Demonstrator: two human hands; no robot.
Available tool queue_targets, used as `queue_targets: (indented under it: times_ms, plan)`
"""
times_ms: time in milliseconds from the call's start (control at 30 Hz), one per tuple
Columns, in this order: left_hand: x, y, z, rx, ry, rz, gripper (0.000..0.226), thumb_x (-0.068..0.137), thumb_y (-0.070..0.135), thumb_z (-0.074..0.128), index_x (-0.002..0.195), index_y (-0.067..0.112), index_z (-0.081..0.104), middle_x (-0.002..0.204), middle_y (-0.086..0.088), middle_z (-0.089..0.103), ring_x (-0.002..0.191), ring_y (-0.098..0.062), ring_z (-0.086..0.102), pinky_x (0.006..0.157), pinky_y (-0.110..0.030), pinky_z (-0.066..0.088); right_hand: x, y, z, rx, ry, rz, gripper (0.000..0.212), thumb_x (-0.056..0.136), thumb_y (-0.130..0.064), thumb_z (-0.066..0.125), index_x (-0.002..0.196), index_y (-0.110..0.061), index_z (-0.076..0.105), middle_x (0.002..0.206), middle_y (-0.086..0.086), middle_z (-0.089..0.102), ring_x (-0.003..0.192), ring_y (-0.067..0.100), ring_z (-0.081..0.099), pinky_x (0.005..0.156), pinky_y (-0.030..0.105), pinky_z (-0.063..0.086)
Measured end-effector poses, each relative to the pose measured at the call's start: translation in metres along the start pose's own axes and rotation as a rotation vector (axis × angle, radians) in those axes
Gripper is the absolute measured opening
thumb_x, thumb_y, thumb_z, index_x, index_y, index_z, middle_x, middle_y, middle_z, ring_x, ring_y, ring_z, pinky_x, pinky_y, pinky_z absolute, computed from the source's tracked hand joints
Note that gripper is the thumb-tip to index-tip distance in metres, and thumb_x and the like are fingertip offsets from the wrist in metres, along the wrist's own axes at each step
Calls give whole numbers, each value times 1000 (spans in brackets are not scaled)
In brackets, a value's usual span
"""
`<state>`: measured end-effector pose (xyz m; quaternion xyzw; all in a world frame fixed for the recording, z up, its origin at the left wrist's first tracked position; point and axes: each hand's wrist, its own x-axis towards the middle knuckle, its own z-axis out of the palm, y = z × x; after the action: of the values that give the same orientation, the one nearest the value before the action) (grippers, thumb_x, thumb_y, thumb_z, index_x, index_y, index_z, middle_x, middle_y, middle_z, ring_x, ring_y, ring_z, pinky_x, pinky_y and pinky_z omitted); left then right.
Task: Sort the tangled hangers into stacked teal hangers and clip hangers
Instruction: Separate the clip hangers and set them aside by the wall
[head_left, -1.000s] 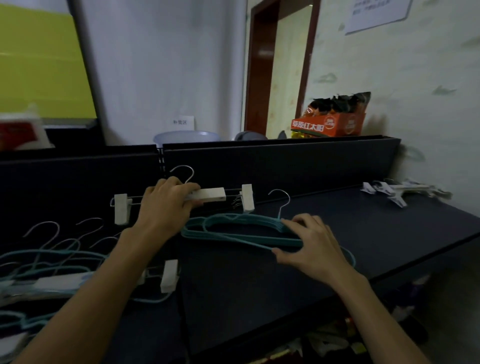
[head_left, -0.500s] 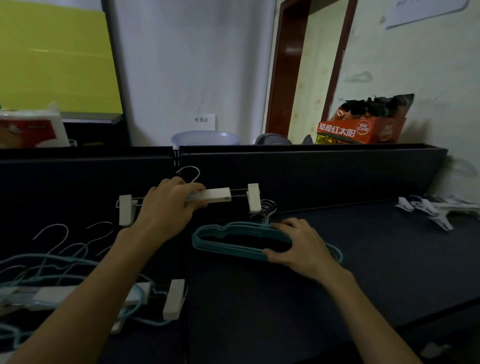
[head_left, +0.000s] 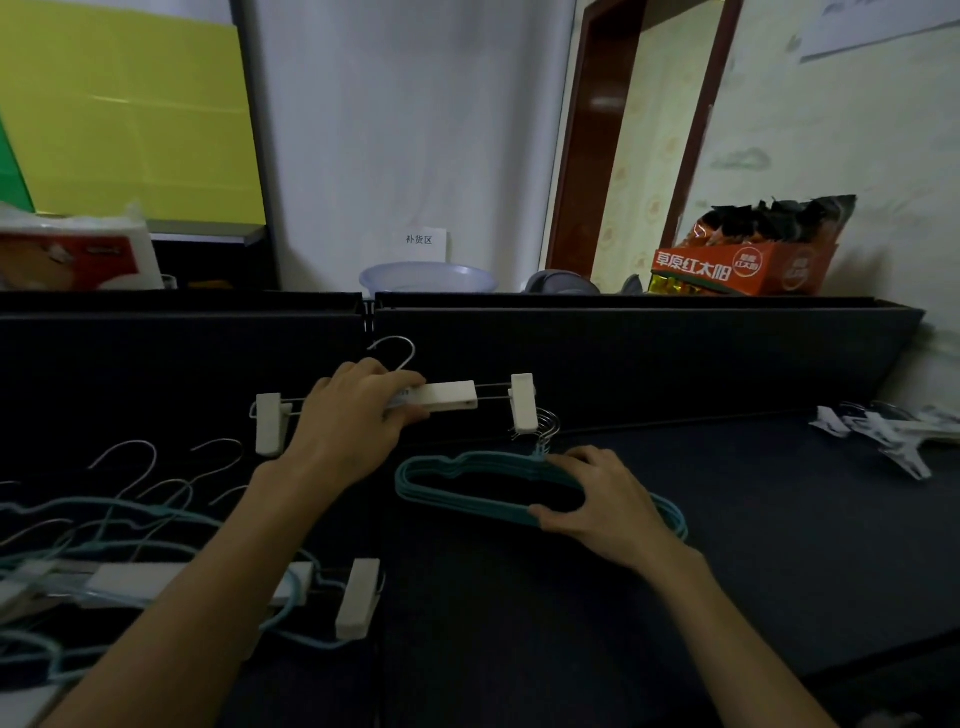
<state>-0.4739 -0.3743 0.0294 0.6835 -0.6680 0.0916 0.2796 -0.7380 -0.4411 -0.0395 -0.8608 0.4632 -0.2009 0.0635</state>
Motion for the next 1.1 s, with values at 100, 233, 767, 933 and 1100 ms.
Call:
queue_targets:
  times_ms: [100, 233, 767, 933, 1100]
  plan:
    - [-2, 3, 1, -21, 4, 24, 41, 89, 37, 58, 128, 27, 55, 116, -5, 55, 107, -26, 47, 86, -39, 39, -2, -3, 0, -2, 9, 18, 72, 78, -62, 59, 138, -27, 43, 133, -3, 45, 121, 12, 37, 100, 30, 36]
    - [-1, 13, 6, -54, 15, 91, 40, 88, 36, 60, 127, 26, 57, 114, -6, 57, 105, -27, 49, 84, -39, 40, -10, -6, -1, -67, 32, 35, 79, 75, -71, 50, 140, -26, 41, 147, 4, 37, 133, 17, 33, 115, 38, 18]
    - [-11, 168, 64, -138, -113, 251, 42, 86, 43, 61, 125, 32, 56, 116, -3, 55, 107, -24, 48, 83, -38, 39, -166, 95, -86, -160, 199, 343, 58, 89, -53, 49, 139, -24, 43, 131, -5, 49, 121, 14, 42, 98, 32, 39]
    - [-25, 255, 91, -185, -161, 322, 40, 85, 43, 62, 123, 34, 57, 113, -1, 54, 108, -24, 47, 83, -38, 38, -231, 148, -128, -224, 239, 430, 56, 89, -51, 52, 137, -23, 46, 128, -4, 51, 119, 17, 44, 95, 34, 41]
    - [-46, 337, 119, -227, -201, 363, 40, 84, 45, 62, 122, 34, 56, 114, -1, 54, 109, -24, 46, 81, -37, 37, -294, 195, -155, -254, 228, 520, 60, 85, -55, 48, 134, -21, 50, 121, -1, 56, 109, 20, 50, 89, 37, 45]
